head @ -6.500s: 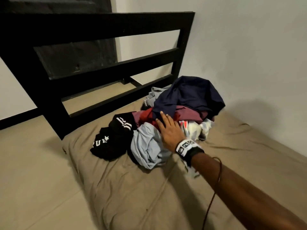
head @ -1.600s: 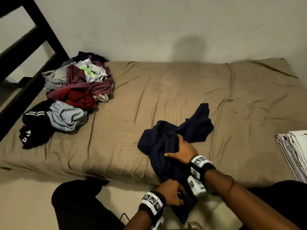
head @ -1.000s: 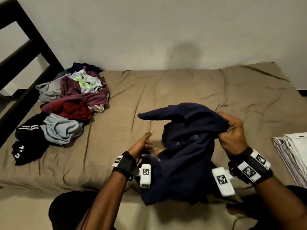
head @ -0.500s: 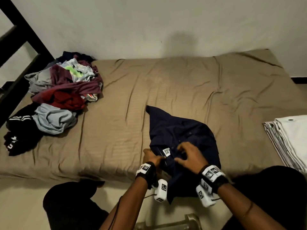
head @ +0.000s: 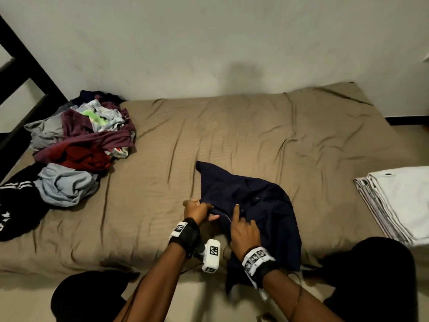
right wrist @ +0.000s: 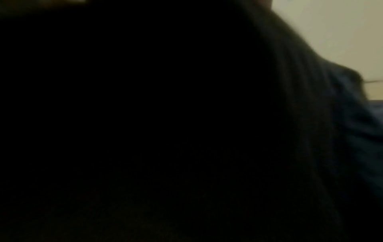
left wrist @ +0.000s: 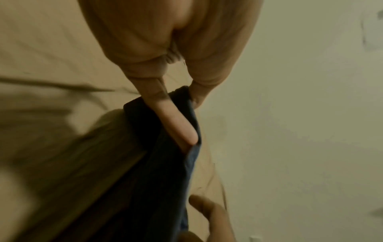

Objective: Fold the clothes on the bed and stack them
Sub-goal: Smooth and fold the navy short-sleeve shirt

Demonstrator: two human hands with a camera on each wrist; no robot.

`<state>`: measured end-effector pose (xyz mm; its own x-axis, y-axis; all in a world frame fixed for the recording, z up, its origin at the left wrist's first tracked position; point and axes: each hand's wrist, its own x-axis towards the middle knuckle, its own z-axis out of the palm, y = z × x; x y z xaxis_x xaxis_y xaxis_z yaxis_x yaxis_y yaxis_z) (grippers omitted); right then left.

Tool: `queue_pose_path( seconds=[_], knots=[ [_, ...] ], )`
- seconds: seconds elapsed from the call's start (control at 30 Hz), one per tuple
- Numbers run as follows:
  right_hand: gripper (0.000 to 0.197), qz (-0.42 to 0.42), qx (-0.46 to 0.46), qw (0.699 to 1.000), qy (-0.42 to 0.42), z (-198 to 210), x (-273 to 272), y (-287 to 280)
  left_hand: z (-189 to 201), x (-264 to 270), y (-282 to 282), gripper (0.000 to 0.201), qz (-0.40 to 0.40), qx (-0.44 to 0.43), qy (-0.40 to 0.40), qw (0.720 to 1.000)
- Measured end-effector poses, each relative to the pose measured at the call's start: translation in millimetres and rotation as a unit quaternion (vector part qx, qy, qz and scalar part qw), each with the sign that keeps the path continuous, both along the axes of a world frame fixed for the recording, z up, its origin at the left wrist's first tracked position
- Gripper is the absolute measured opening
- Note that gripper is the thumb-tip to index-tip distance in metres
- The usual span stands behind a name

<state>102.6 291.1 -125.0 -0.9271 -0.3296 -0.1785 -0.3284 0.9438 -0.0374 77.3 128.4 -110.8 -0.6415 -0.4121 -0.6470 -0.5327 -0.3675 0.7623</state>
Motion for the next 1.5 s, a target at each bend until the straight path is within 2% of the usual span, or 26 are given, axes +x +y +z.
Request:
queue_pose_path(
  seconds=[0.03, 0.1, 0.17, 0.2, 0.33, 0.4, 0.43, 0.53, 0.57, 0.6, 0.67, 0.7, 0.73, 0.8, 0.87, 0.97, 1.03, 1.1, 1.13, 1.17, 1.23, 1.3, 1.33, 1.37, 1.43, 1.5],
  knots=[
    [0.109, -0.036, -0.04, 0.998, -0.016, 19.0, -5.9, 8.4, 13.7, 1.6, -2.9, 0.044, 0.006, 0.011, 0.025, 1.0],
    [0.074, -0.089, -0.103, 0.989, -0.055, 61.7, -21.6, 29.6, 42.1, 6.7, -6.0, 0.04, -0.012, 0.03, 0.066, 0.997],
    [0.04, -0.129, -0.136, 0.982, -0.021, 101.8, -37.4, 50.4, 72.1, 10.0, -2.3, 0.03, -0.028, 0.025, 0.105, 0.994],
    [0.031, -0.137, -0.135, 0.981, 0.013, 117.4, -44.6, 58.1, 86.8, 10.6, 2.2, 0.029, -0.034, 0.021, 0.127, 0.991],
    [0.023, -0.101, -0.055, 0.988, 0.106, 180.7, -76.1, 75.2, 155.7, 3.5, 22.9, 0.021, -0.041, 0.021, 0.238, 0.97],
    [0.018, -0.092, -0.079, 0.983, 0.134, 212.5, -93.4, 83.5, 198.2, 1.9, 27.0, 0.017, -0.048, -0.011, 0.3, 0.953],
    [0.013, -0.083, -0.132, 0.978, 0.139, 225.8, -103.3, 88.7, 219.5, 1.9, 25.5, 0.015, -0.066, -0.06, 0.325, 0.942],
    [0.011, -0.013, -0.322, 0.942, 0.099, 272.1, -128.9, 105.2, 282.2, 4.2, 12.1, 0.034, -0.173, -0.253, 0.351, 0.885],
    [0.011, 0.017, -0.375, 0.923, 0.08, 289.5, -136.5, 108.6, 299.8, 3.2, 5.1, 0.04, -0.197, -0.313, 0.338, 0.865],
    [0.02, 0.039, -0.421, 0.904, 0.056, 306.0, -140.4, 109.8, 312.9, 2.0, -1.2, 0.041, -0.207, -0.391, 0.307, 0.842],
    [0.025, 0.075, -0.49, 0.869, 0.002, 339.4, -143.3, 107.8, 333.2, 0.5, -10.8, 0.027, -0.175, -0.577, 0.219, 0.767],
    [0.021, 0.095, -0.509, 0.855, -0.028, 351.6, -143.3, 106.8, 337.1, -0.3, -15.7, 0.018, -0.141, -0.633, 0.185, 0.738],
    [0.017, 0.122, -0.52, 0.843, -0.057, 363.8, -141.2, 104.3, 340.6, 0.3, -19.3, 0.013, -0.111, -0.651, 0.163, 0.733],
    [0.01, 0.167, -0.526, 0.827, -0.107, 375.8, -140.3, 100.0, 338.9, -0.7, -24.5, 0.014, -0.076, -0.624, 0.149, 0.763],
    [0.016, 0.192, -0.51, 0.828, -0.13, 381.3, -141.6, 95.7, 338.3, -1.1, -29.1, 0.018, -0.039, -0.592, 0.174, 0.786],
    [0.031, 0.19, -0.456, 0.859, -0.133, 384.3, -150.5, 92.9, 346.8, -4.5, -33.5, 0.025, -0.017, -0.613, 0.199, 0.764],
    [0.023, 0.178, -0.409, 0.89, -0.096, 384.3, -159.5, 94.9, 352.2, -7.8, -33.6, 0.031, -0.042, -0.594, 0.226, 0.771],
    [0.016, 0.158, -0.381, 0.909, -0.062, 387.2, -162.2, 97.5, 357.1, -7.8, -30.5, 0.033, -0.057, -0.599, 0.255, 0.757],
    [0.016, 0.147, -0.401, 0.902, -0.058, 388.2, -161.3, 98.4, 359.5, -6.9, -29.3, 0.033, -0.055, -0.615, 0.265, 0.741],
    [0.016, 0.129, -0.448, 0.883, -0.062, 388.6, -159.0, 98.6, 363.7, -5.2, -28.4, 0.033, -0.05, -0.631, 0.275, 0.724],
    [0.019, 0.096, -0.566, 0.816, -0.07, 385.9, -150.4, 97.3, 374.6, -1.4, -28.9, 0.032, -0.044, -0.645, 0.292, 0.705],
    [0.043, 0.088, -0.622, 0.773, -0.087, 379.5, -142.6, 96.7, 386.0, 1.1, -33.9, 0.034, -0.051, -0.639, 0.304, 0.705],
    [0.057, 0.099, -0.612, 0.778, -0.101, 375.6, -139.6, 98.0, 391.3, 2.8, -37.3, 0.038, -0.052, -0.637, 0.31, 0.704],
    [0.063, 0.109, -0.577, 0.801, -0.113, 372.7, -137.4, 101.2, 396.9, 3.6, -41.5, 0.044, -0.055, -0.639, 0.317, 0.699],
    [0.047, 0.149, -0.44, 0.877, -0.124, 375.7, -136.1, 114.8, 407.3, 7.4, -50.8, 0.054, -0.067, -0.658, 0.335, 0.671],
    [0.026, 0.182, -0.321, 0.927, -0.072, 385.1, -147.3, 135.1, 419.4, 13.3, -62.4, 0.058, -0.081, -0.665, 0.361, 0.649]
  ],
)
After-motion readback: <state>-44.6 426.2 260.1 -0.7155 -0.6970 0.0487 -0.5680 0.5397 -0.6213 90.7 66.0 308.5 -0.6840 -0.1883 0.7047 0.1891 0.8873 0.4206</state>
